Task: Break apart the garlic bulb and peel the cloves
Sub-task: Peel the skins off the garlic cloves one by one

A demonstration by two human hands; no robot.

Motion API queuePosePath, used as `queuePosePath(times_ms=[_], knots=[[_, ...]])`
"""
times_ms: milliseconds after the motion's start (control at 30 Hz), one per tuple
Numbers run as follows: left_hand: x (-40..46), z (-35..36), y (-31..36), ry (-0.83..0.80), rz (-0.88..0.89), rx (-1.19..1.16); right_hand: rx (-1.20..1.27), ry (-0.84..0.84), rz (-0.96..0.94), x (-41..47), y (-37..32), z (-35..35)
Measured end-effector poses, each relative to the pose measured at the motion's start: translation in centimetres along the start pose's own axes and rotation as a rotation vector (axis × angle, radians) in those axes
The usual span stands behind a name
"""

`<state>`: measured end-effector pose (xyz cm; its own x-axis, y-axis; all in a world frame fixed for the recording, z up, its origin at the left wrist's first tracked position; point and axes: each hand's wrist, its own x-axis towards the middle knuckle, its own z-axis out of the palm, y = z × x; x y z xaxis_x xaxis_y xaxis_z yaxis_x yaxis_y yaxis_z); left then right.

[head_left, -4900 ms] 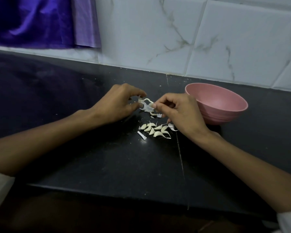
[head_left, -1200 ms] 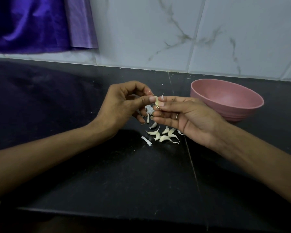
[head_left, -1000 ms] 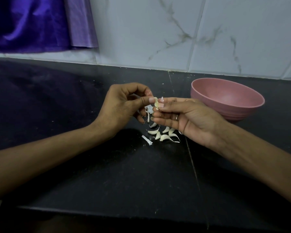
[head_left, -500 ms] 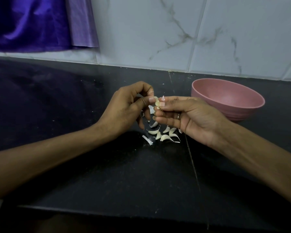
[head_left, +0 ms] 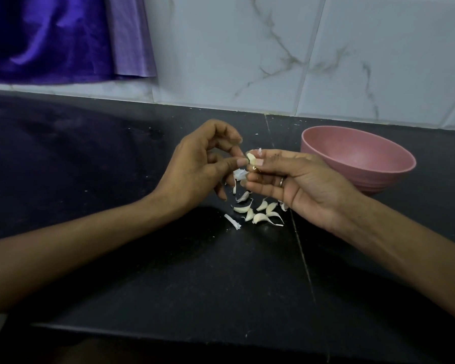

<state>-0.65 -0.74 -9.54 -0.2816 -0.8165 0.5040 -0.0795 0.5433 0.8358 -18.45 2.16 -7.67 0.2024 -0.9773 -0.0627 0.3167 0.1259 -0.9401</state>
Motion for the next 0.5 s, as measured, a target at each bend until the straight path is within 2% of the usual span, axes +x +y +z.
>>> queuePosePath(times_ms=[500], knots=[[-0.10, 0.34, 0.45, -0.049, -0.136, -0.067, -0.280, 0.021, -0.192, -0.37, 0.12, 0.26]])
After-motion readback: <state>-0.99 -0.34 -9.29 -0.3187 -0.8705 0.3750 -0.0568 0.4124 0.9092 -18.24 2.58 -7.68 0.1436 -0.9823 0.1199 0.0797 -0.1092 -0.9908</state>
